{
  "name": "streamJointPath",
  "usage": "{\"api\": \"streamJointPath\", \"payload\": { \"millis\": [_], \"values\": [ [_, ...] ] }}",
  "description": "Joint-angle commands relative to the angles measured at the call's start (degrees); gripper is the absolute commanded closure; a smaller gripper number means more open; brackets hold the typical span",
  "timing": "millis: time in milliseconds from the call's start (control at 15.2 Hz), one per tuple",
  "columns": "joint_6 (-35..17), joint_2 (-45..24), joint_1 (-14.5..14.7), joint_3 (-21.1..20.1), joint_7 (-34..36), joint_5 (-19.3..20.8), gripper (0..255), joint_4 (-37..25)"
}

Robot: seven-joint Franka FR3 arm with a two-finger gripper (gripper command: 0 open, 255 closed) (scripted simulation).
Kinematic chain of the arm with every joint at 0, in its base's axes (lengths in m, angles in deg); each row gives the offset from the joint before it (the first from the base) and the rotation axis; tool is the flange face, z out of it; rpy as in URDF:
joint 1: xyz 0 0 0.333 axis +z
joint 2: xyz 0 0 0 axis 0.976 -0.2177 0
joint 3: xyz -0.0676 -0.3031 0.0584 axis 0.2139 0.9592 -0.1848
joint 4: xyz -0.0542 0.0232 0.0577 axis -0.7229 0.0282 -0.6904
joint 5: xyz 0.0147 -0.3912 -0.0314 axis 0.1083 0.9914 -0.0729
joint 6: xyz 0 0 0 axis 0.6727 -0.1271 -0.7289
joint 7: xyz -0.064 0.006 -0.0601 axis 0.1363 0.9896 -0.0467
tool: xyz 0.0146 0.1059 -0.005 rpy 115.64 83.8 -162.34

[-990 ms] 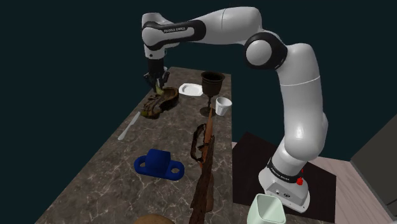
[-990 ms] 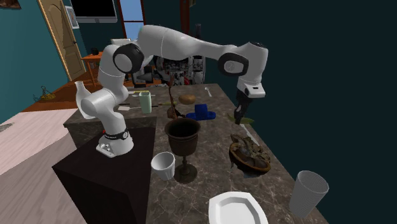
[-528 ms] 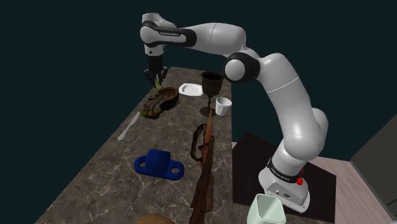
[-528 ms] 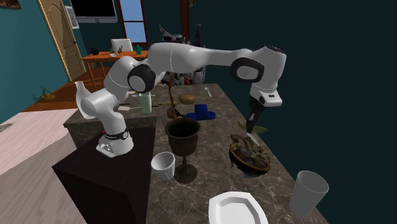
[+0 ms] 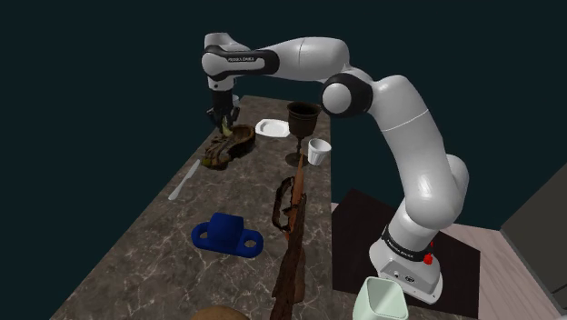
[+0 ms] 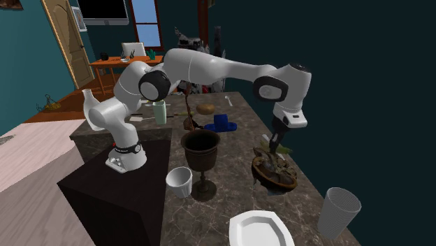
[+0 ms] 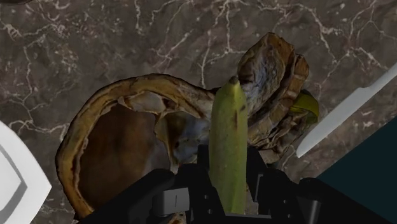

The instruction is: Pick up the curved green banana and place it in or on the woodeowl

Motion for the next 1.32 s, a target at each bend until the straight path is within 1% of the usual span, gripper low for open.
{"api": "streamJointPath", "payload": {
  "millis": [0,66,594,660,990,1254],
  "values": [
    [-1.72,-0.1,-0.07,0.02,0.0,0.02,255,1.58],
    [-2.97,-0.17,-0.15,0.03,-0.03,0.03,255,2.77],
    [-2.97,-0.17,-0.15,0.03,-0.03,0.03,255,2.77],
    [-2.97,-0.17,-0.15,0.03,-0.03,0.03,0,2.77],
    [-2.97,-0.18,-0.14,0.03,-0.03,0.03,0,2.77],
    [6.16,-2.67,0.55,0.15,-0.18,0.18,0,-8.91]
  ]
}}
